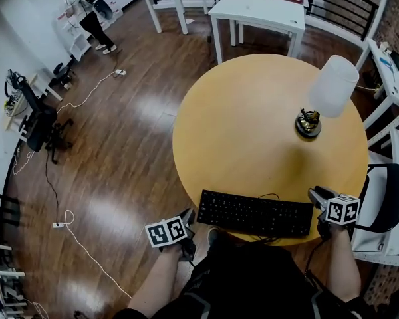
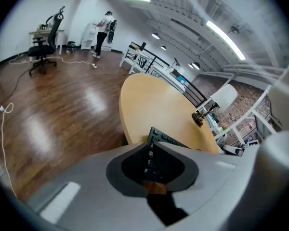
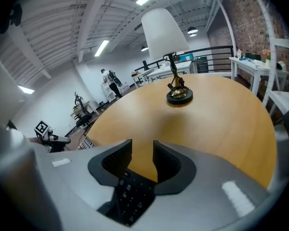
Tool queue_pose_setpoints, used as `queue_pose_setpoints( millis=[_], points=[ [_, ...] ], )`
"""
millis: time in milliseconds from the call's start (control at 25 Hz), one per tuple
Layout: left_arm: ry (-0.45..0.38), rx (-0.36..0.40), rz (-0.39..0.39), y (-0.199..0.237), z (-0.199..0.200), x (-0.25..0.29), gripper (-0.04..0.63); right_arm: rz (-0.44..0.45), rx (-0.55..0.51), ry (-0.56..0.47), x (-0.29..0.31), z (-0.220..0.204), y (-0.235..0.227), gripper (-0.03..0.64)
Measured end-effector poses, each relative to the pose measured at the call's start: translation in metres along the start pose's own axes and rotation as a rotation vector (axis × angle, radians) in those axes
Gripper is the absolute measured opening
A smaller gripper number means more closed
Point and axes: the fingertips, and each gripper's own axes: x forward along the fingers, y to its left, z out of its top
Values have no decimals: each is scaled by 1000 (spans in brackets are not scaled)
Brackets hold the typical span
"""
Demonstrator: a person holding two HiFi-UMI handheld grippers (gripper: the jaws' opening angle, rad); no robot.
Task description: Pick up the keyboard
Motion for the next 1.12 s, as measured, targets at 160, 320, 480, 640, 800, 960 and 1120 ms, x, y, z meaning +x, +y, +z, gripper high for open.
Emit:
queue_pose_setpoints(
  millis=[160,320,480,640,800,960,1120],
  points=[
    [41,-44,-5,0,-13,8,67,11,19,61,2,-19,-9,155],
    [84,-9,-21,-8,-23,16,67,14,52,108,5,-38,-17,172],
    [121,-6,-89,-13,-31,20,236,-8,54,141,7,-53,-22,193],
    [137,16,-126,-20,-38,25,236,-8,60,160,5,-64,-26,216],
    [152,62,-124,-23,-44,29,236,-9,69,142,0,-68,-28,233],
    [177,86,-114,-17,-47,29,237,-17,83,173,-1,-80,-32,267],
    [195,46,-116,-16,-50,37,236,-14,85,210,4,-91,-37,285]
  ],
)
